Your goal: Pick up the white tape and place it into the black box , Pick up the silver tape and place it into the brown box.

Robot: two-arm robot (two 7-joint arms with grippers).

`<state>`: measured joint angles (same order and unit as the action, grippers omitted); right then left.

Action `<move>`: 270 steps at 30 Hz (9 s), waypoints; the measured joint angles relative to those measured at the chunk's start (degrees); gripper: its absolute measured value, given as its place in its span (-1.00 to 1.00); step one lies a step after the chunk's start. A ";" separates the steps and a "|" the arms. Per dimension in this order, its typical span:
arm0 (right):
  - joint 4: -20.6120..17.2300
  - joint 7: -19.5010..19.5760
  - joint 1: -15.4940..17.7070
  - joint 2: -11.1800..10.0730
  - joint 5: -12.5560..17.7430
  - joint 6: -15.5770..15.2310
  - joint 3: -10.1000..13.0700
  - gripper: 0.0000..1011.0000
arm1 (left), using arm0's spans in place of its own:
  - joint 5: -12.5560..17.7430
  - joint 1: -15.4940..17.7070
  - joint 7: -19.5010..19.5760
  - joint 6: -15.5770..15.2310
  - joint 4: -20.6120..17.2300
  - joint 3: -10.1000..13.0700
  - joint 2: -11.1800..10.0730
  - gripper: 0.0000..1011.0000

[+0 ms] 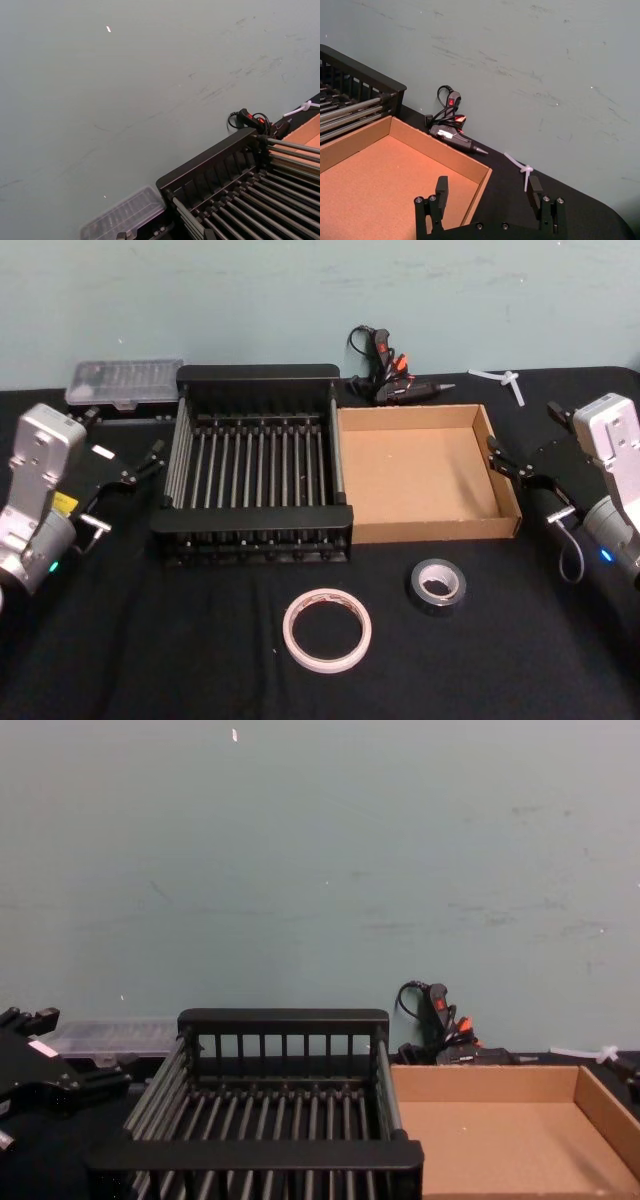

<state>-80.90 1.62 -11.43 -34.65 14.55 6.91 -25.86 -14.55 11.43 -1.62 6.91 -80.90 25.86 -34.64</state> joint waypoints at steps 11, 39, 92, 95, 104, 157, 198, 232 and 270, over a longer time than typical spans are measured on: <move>0.00 0.00 0.00 0.00 0.00 0.00 0.00 0.98 | 0.00 0.00 0.00 0.00 0.00 0.00 0.00 0.98; 0.00 0.00 0.00 0.00 0.00 0.00 0.00 0.98 | 0.00 0.00 0.00 0.00 0.00 0.00 0.00 0.98; -13.56 -5.06 10.67 -1.93 6.88 -7.92 7.67 0.98 | 0.00 0.00 0.00 0.00 0.00 0.00 0.00 0.98; -15.78 -5.22 12.55 -2.31 7.67 -9.36 8.62 0.98 | 0.00 0.00 0.00 0.00 0.00 0.00 0.00 0.98; -21.13 -5.91 17.78 -3.41 9.07 -13.99 10.81 0.98 | 0.00 0.00 0.00 0.00 0.00 0.00 0.00 0.98; -23.13 -10.86 21.05 3.40 4.92 -26.72 10.91 0.98 | 0.00 0.00 0.00 0.00 0.00 0.00 0.00 0.98; -19.09 -13.59 18.17 8.28 -0.42 -29.07 11.16 0.98 | 0.00 0.00 0.00 0.00 0.00 0.00 0.00 0.98; -19.14 -13.51 18.17 8.17 -0.14 -28.93 11.12 -0.72 | 0.00 0.00 0.00 0.00 0.00 0.00 0.00 0.98; -24.95 -19.16 19.01 6.95 3.31 -23.41 15.46 -0.74 | 0.00 0.00 0.00 0.00 0.00 0.00 0.00 0.98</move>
<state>-105.85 -17.54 7.58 -27.69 17.86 -16.51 -10.40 -14.55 11.43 -1.62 6.91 -80.90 25.86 -34.65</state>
